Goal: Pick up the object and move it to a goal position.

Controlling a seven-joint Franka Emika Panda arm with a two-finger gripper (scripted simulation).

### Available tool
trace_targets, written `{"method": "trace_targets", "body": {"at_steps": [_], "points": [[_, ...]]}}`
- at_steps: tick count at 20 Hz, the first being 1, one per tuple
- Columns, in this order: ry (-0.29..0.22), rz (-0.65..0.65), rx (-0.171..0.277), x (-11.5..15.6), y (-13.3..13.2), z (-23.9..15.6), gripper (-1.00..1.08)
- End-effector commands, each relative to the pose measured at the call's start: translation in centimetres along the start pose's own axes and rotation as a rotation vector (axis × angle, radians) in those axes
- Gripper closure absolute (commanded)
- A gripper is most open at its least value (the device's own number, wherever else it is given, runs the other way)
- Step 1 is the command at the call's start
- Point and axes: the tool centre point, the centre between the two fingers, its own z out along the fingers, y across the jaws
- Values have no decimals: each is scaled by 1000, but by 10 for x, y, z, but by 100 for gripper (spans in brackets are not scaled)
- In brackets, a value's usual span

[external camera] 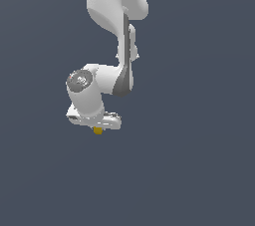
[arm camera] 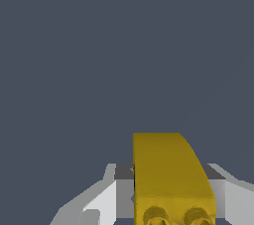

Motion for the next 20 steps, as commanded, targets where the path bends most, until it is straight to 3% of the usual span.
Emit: {"method": "trace_targets", "body": {"at_steps": [1, 10, 20], "points": [[0, 0, 0, 12, 17, -12, 108], [0, 0, 0, 38, 52, -37, 108], [0, 0, 0, 45, 60, -43, 108]]}}
